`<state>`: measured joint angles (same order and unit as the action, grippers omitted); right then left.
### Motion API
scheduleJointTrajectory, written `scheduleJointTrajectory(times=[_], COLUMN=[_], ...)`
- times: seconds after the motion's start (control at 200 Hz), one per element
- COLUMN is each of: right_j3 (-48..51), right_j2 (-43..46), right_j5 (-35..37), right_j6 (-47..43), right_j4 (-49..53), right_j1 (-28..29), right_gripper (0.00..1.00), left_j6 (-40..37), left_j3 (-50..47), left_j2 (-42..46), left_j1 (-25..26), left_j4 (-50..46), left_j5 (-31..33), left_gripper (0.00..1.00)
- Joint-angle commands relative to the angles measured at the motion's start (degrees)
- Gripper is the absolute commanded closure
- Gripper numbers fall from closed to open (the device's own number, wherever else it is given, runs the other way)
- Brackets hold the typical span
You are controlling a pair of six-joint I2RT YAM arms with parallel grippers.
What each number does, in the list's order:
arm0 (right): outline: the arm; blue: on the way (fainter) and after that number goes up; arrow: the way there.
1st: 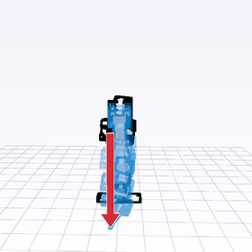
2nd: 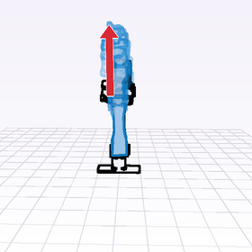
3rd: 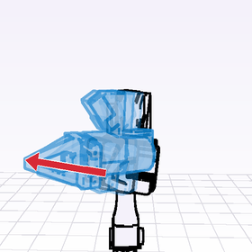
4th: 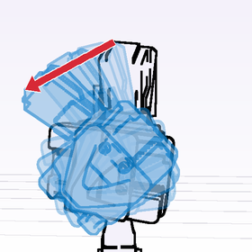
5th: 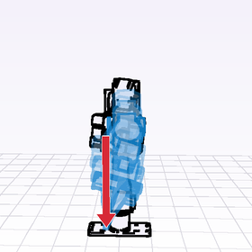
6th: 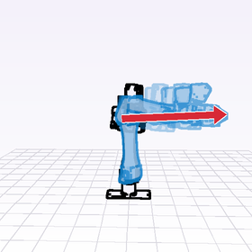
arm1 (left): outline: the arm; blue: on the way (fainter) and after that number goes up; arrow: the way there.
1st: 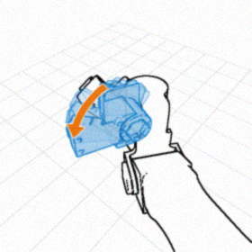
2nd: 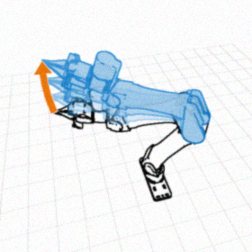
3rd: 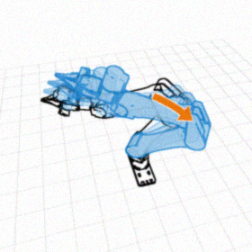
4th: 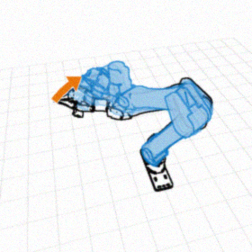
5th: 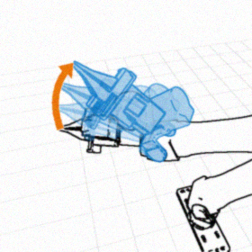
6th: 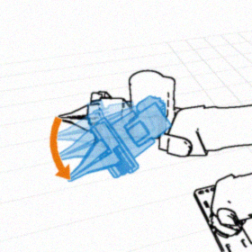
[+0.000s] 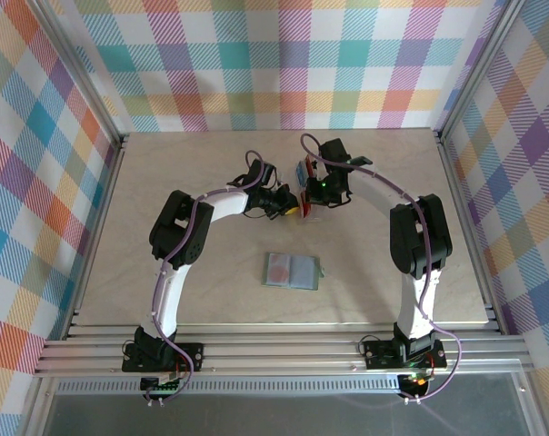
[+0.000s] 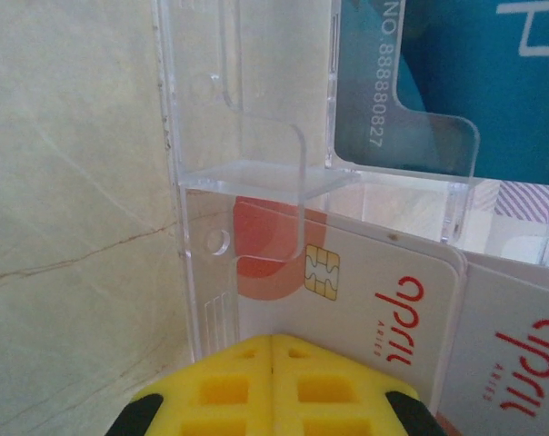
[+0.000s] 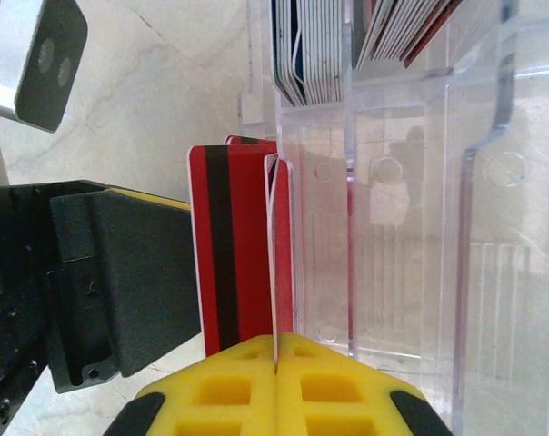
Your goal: Put the credit cards into the card holder
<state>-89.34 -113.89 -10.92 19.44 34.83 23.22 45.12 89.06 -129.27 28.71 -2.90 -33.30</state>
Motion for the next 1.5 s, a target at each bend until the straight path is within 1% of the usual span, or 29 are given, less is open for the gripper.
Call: scheduleJointTrajectory(times=[0.0,0.17,0.275,0.36,0.485,0.6,0.72,0.88,1.02,1.185,1.33,1.425,1.5], right_j3=[-0.4,0.0,0.5,0.5,0.6,0.6,0.7,1.8,2.9,3.7,6.2,8.3,10.4], right_j2=[3.1,3.1,3.3,3.2,3.2,3.1,3.5,5.4,7.0,8.2,11.7,15.1,18.2], right_j5=[-0.5,-5.7,-8.3,-9.1,-10.3,-10.2,-7.6,0.1,3.4,4.5,5.2,5.3,4.7], right_j6=[0.6,0.8,0.9,0.9,1.1,1.0,1.2,1.8,2.3,2.7,3.1,3.4,3.9], right_j4=[0.8,-0.4,-1.5,-1.7,-2.1,-2.0,-1.6,-0.9,-1.1,-1.4,-3.2,-4.7,-5.7], right_j1=[0.2,-0.3,-0.5,-0.6,-0.8,-0.9,-0.9,-0.9,-0.9,-0.9,-0.9,-0.9,-0.9], right_gripper=[0.92,0.89,0.87,0.89,0.88,0.92,0.96,1.0,1.0,1.0,1.0,1.0,1.0], left_j6=[-1.0,-1.1,-1.9,-2.1,-2.2,-2.3,-2.4,-2.7,-3.6,-3.8,-4.0,-5.3,-7.0], left_j3=[1.7,2.2,3.3,3.7,4.1,3.9,4.0,4.0,4.2,3.6,3.1,2.4,1.0], left_j2=[0.0,-0.5,-0.8,-1.1,-1.7,-1.8,-1.5,-0.1,1.7,2.6,4.5,7.3,10.9], left_j1=[0.9,1.0,1.2,1.2,1.2,1.2,1.2,0.8,0.4,0.1,-0.1,-0.2,-0.2], left_j4=[-0.9,-1.0,-2.6,-3.0,-3.5,-3.4,-3.7,-4.3,-5.9,-6.1,-5.8,-7.0,-8.8], left_j5=[-0.3,-0.3,0.3,0.4,0.5,0.6,0.5,-0.1,-0.6,-1.0,-2.1,-2.9,-1.9], left_gripper=[1.0,1.0,1.0,1.0,1.0,1.0,1.0,1.0,1.0,1.0,1.0,1.0,0.98])
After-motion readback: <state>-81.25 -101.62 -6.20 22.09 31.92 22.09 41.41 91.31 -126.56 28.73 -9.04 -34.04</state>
